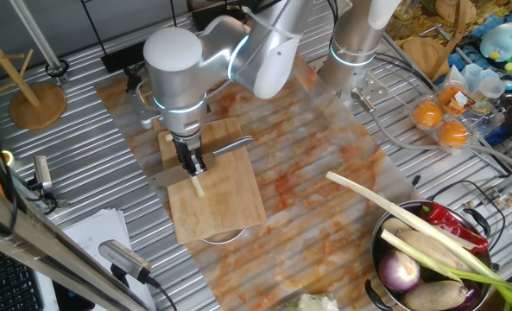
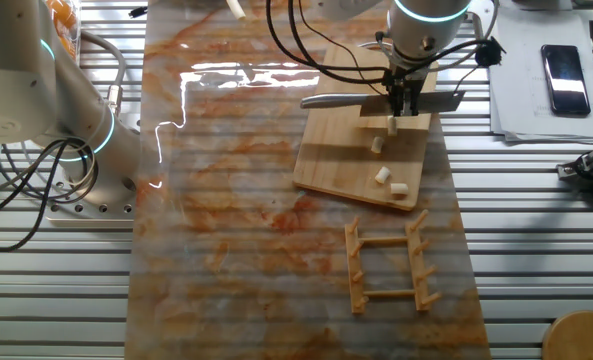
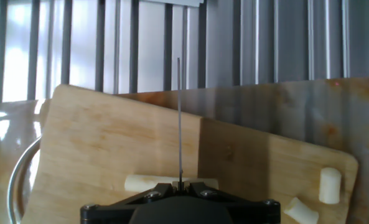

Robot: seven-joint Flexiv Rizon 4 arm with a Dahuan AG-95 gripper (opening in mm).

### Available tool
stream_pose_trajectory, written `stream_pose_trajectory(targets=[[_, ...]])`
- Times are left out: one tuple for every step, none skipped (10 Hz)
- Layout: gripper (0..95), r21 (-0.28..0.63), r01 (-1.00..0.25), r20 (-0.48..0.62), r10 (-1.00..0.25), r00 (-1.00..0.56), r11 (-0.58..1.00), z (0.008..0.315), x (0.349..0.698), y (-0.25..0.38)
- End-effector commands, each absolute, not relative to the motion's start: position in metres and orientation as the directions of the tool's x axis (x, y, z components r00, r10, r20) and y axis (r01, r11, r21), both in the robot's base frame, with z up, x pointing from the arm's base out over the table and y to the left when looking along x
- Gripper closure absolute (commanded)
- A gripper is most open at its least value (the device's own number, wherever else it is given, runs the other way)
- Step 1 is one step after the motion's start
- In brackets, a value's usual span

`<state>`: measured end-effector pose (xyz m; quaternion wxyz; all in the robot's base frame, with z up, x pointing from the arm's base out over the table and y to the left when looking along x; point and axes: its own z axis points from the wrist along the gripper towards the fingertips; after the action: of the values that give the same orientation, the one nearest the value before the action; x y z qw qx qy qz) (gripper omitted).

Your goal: Chop the scallions

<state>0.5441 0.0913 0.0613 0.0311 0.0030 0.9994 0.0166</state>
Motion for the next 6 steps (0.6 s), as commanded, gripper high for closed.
stream_pose_trajectory(targets=[[95.0,0.028,0.007,-0.061,0.009,-0.998,1.0,0.0608,0.544,0.0905],[95.0,0.028,0.007,-0.061,0.009,-0.998,1.0,0.0599,0.5433,0.0894],[95.0,0.024,0.005,-0.061,0.007,-0.998,1.0,0.0579,0.5422,0.0869],[95.0,0.028,0.008,-0.068,0.01,-0.998,1.0,0.0569,0.5413,0.0854],[95.0,0.028,0.011,-0.069,0.013,-0.997,1.0,0.0571,0.5413,0.0855],[95.0,0.03,0.013,-0.074,0.015,-0.997,0.999,0.0572,0.5413,0.0856]])
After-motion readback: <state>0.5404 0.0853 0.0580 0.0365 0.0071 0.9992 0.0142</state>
